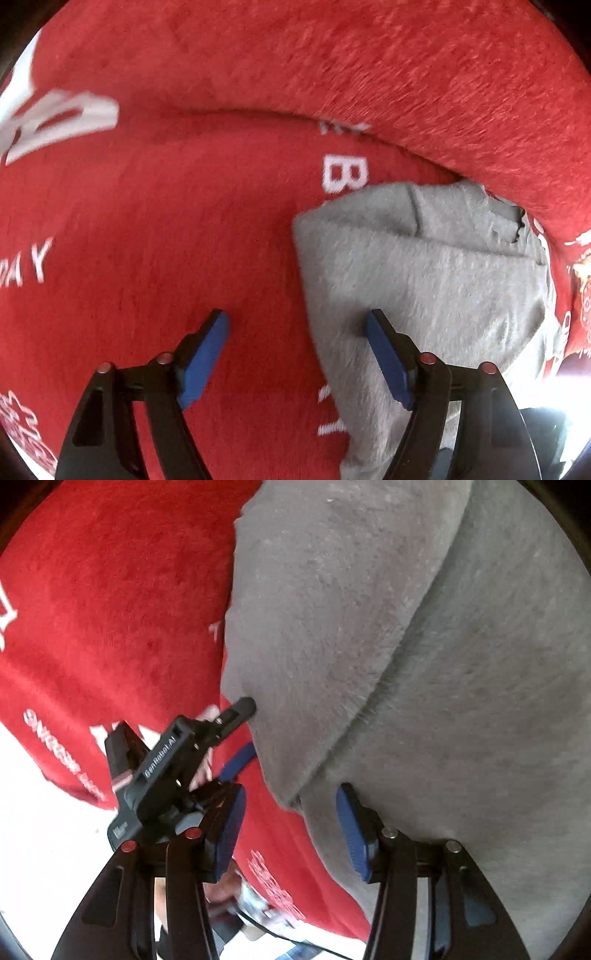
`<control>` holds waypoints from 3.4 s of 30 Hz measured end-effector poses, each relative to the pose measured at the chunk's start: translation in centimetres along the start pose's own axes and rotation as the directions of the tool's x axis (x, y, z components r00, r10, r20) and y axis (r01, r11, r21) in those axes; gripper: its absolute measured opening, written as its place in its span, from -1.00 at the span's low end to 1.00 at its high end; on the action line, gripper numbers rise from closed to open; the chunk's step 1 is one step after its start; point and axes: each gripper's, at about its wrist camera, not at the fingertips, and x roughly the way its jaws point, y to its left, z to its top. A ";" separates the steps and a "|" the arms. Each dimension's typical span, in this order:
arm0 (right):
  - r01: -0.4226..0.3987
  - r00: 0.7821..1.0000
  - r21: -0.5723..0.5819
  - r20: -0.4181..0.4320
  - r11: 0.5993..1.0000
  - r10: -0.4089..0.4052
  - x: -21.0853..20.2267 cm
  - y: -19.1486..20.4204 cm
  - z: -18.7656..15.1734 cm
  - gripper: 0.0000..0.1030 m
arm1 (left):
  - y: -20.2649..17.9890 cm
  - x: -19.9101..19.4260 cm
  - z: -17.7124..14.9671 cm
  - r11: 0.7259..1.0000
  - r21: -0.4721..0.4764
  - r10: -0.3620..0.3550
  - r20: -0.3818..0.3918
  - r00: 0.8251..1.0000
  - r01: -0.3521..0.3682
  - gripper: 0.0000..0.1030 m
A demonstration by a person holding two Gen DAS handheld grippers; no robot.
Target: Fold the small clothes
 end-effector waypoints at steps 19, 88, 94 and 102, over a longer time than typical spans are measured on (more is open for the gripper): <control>0.121 0.992 -0.188 -0.020 0.975 -0.127 -0.9 2.7 -1.6 -0.10 | 1.9 -3.7 -0.2 0.987 0.160 -0.042 0.077 0.996 0.029 -0.84; 0.483 0.856 -0.097 0.264 0.870 -0.445 -27.6 -6.2 4.2 0.22 | -18.8 -2.8 -11.9 0.897 0.341 0.261 0.105 0.960 -0.281 0.96; 0.456 0.863 -0.084 0.284 0.886 -0.418 -31.6 -7.2 6.7 0.36 | -24.4 -1.7 -12.3 0.887 0.373 0.251 0.102 0.962 -0.271 0.96; 0.452 0.844 -0.045 0.346 0.891 -0.411 -37.6 -9.3 10.4 0.36 | -30.3 0.7 -12.1 0.902 0.340 0.262 0.058 0.963 -0.266 0.96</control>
